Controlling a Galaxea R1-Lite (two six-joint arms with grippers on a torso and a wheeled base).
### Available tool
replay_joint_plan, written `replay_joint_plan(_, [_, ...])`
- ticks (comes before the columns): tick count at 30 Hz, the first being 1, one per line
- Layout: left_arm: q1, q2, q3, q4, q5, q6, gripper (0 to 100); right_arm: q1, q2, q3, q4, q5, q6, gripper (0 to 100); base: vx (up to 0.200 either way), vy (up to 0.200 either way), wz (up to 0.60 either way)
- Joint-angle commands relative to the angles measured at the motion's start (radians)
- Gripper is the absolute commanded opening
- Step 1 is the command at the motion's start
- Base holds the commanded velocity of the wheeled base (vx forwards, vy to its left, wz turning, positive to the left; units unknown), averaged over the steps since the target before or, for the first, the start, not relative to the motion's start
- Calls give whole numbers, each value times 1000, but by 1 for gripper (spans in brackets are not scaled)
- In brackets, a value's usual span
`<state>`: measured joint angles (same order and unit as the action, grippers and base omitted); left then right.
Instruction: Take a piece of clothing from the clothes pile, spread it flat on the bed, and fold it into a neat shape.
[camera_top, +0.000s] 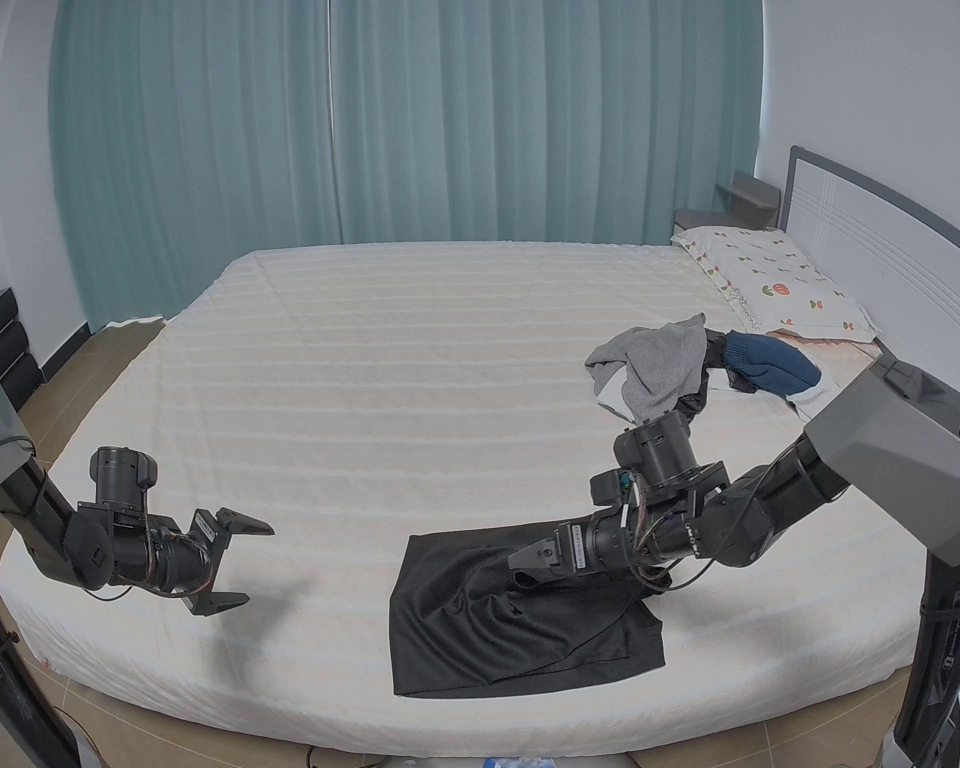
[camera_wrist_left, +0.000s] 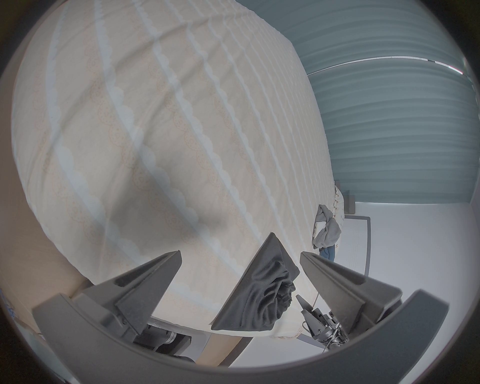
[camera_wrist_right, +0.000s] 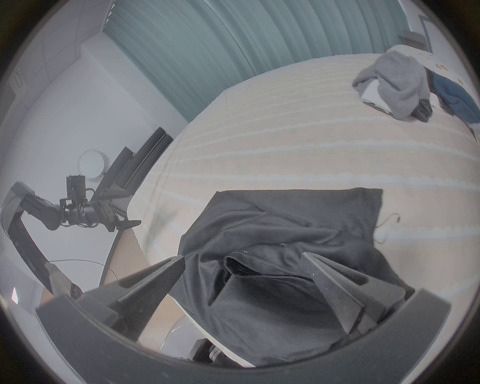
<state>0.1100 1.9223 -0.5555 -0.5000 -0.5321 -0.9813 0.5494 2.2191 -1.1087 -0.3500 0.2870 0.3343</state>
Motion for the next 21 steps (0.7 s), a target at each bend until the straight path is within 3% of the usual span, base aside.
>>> replay_joint_plan(1, [0,4,-1,0,0,0,100,32,63,-23,-10,-17,-6,100,0,0,0])
replay_joint_plan(11, [0,6,-1,0,0,1,100,29,85,9,-86,-16,-20,100,0,0,0])
replay_joint_plan(12, [0,6,-1,-2,0,1,100,29,86,12,-86,-16,-26,0,0,0,0])
replay_joint_plan(16, [0,6,-1,-2,0,1,100,27,100,32,-87,-17,-77,0,0,0,0])
replay_joint_plan(21, [0,6,-1,-2,0,1,100,26,97,27,-98,-20,-80,0,0,0,0])
